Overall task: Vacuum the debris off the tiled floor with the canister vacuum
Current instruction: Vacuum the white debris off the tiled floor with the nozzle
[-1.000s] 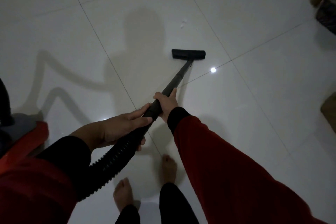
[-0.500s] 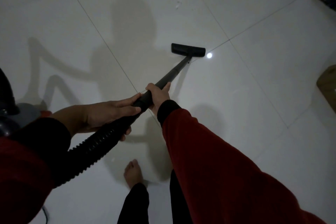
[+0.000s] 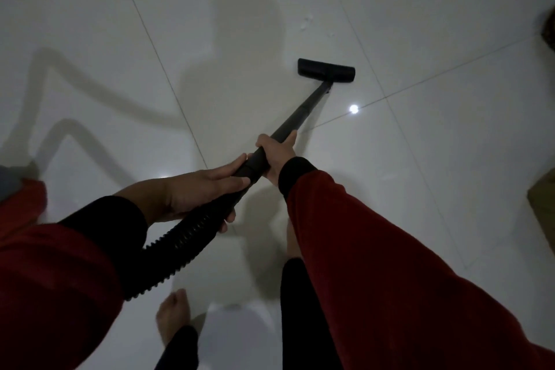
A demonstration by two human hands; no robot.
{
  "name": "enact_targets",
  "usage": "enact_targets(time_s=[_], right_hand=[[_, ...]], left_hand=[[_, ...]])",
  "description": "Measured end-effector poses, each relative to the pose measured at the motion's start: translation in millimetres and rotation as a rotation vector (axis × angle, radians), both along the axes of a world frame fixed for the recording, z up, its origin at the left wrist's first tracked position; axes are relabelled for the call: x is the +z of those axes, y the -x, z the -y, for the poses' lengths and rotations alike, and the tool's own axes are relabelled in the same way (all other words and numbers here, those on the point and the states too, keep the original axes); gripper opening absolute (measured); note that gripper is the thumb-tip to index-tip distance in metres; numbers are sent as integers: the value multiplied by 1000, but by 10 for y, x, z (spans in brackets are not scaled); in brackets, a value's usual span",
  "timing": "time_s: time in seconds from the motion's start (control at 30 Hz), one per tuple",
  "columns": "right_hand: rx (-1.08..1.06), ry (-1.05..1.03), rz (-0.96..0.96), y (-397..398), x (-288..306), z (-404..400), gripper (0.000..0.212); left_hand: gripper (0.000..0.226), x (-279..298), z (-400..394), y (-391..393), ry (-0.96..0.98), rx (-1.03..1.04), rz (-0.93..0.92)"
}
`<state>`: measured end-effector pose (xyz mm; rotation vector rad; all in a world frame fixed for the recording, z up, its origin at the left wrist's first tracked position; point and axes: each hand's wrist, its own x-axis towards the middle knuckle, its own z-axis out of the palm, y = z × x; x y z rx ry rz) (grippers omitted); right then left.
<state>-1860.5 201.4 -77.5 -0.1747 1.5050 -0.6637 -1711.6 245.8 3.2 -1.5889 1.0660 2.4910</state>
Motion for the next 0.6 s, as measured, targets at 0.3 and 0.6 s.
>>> enact_targets(time_s=[0.3,0.6], right_hand=[[265,-35,-45,605,-27,1193,101],[346,-24,-16,578,-77,2191,103]], left_hand=[[63,-116,884,647,-27,161,33],[63,-165,1752,702,-25,243,61]])
